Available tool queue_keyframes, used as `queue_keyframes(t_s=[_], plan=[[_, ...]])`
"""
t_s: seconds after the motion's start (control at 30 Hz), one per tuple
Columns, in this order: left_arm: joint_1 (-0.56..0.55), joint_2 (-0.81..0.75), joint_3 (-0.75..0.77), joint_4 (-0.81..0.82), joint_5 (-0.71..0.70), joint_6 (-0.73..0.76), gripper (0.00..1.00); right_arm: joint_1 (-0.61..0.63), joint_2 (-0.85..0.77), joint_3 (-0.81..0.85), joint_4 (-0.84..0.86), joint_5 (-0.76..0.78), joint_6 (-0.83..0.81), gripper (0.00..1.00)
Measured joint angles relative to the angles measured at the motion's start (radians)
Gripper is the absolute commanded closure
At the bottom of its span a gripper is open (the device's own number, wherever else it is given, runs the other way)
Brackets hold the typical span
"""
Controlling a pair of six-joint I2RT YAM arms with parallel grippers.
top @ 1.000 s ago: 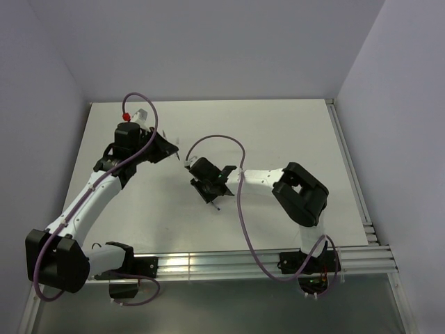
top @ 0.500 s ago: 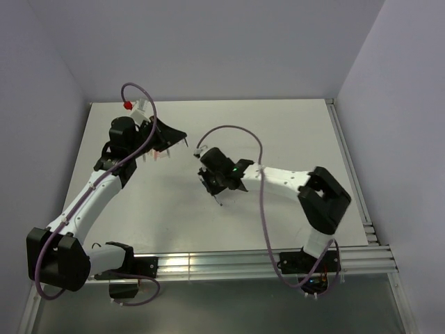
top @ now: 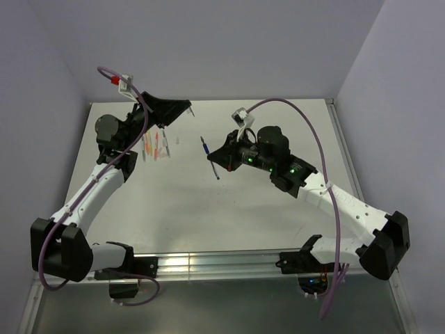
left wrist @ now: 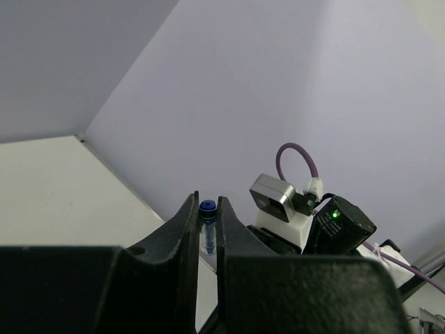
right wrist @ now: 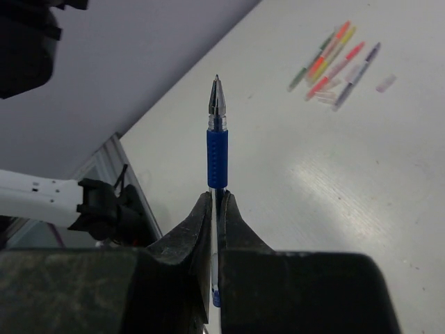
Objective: Insert the pens into the pen caps
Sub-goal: Insert the pen cap onto the pen.
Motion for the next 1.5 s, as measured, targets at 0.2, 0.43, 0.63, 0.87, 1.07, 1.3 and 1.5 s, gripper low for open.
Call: queue_keyframes(t_s=[0.2, 0.43, 0.63, 0.87, 1.07, 1.3, 1.5], plan=[[-0.043, 0.055, 0.063, 0.082, 0.028, -0.018, 1.00, -0.004, -0.021, 0.000, 0.059, -0.095, 0.030, 1.00], [-0.090, 0.070, 0.079, 0.103, 0.071, -0.018, 1.00, -0.018, -0.063, 0.000, 0.082, -0.120, 0.036, 1.00], [-0.129, 0.070, 0.079, 0.102, 0.095, 0.002, 1.00, -0.036, -0.103, -0.001, 0.088, -0.119, 0.037, 1.00], [-0.154, 0.070, 0.078, 0.099, 0.102, 0.014, 1.00, -0.051, -0.120, -0.011, 0.088, -0.114, 0.037, 1.00], [-0.163, 0.070, 0.078, 0.090, 0.101, 0.030, 1.00, -0.063, -0.131, -0.017, 0.088, -0.111, 0.037, 1.00], [-0.165, 0.072, 0.078, 0.077, 0.101, 0.036, 1.00, -0.065, -0.150, -0.017, 0.087, -0.111, 0.037, 1.00], [-0.178, 0.089, 0.078, 0.071, 0.100, 0.040, 1.00, -0.066, -0.154, -0.018, 0.088, -0.108, 0.037, 1.00]])
